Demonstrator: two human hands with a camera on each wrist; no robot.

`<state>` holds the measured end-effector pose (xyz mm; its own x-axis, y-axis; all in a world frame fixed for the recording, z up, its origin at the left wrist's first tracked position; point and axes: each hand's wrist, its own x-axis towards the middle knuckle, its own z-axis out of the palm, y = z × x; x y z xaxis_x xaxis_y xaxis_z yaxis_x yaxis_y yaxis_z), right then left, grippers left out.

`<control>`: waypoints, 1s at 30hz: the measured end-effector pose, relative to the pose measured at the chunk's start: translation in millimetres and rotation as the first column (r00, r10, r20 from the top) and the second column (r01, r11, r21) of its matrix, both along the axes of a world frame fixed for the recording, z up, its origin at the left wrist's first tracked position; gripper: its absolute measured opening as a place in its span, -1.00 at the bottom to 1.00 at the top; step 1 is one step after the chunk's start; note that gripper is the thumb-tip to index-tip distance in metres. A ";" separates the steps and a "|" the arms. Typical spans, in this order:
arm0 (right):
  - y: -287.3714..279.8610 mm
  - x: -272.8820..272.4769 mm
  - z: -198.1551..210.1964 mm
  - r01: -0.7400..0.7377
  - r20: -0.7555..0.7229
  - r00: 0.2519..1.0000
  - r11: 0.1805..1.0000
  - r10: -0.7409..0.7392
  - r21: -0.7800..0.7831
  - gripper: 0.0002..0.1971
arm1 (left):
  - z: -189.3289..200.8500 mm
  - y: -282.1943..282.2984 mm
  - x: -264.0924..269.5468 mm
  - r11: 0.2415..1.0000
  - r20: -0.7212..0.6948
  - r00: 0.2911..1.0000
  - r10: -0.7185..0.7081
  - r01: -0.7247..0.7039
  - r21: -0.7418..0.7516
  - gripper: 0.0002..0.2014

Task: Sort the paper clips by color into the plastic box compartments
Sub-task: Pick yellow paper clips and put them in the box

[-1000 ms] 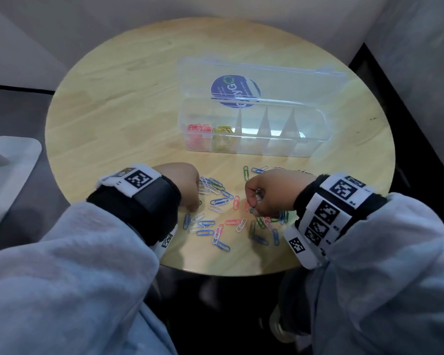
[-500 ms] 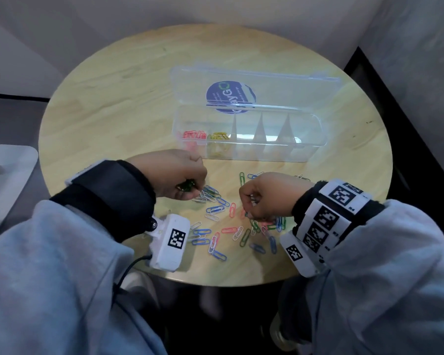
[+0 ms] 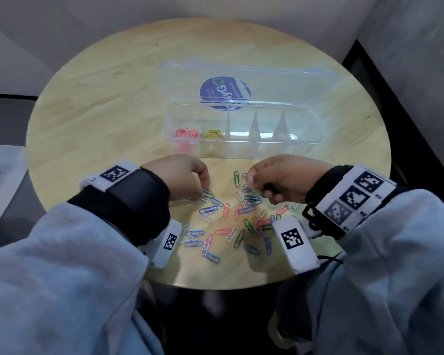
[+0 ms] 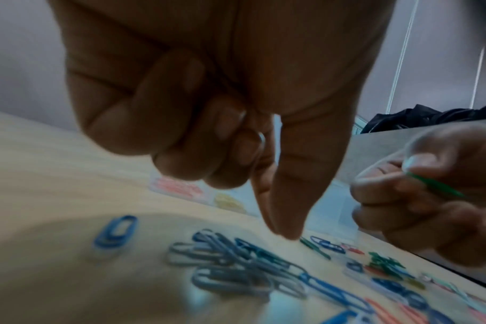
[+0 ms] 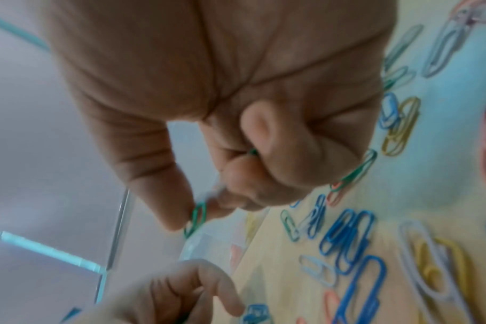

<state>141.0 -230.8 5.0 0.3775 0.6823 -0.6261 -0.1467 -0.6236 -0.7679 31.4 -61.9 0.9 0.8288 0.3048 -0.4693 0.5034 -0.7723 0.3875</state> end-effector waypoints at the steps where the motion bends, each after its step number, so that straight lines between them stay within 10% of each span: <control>1: -0.9 0.8 0.0 0.038 -0.054 0.998 0.999 -0.037 0.021 -0.77 | -0.4 -2.7 1.4 1.000 0.003 1.000 -0.016 0.016 0.010 -0.85; 14: -6.1 3.2 0.4 0.213 -0.243 0.952 0.973 -0.186 0.093 -0.74 | -7.7 -16.4 8.8 0.973 -0.082 0.987 -0.138 0.150 0.176 -0.82; 22: -4.5 5.9 1.1 0.348 -0.383 0.880 0.931 -0.282 0.114 -0.69 | 9.1 -10.4 7.0 0.991 0.006 1.000 0.002 -0.002 -0.137 -0.82; 30: -15.4 1.9 16.5 0.553 -0.539 0.750 0.810 -0.383 0.195 -0.67 | 32.3 -5.6 -3.9 0.538 0.026 0.848 0.530 -0.312 -0.783 -0.71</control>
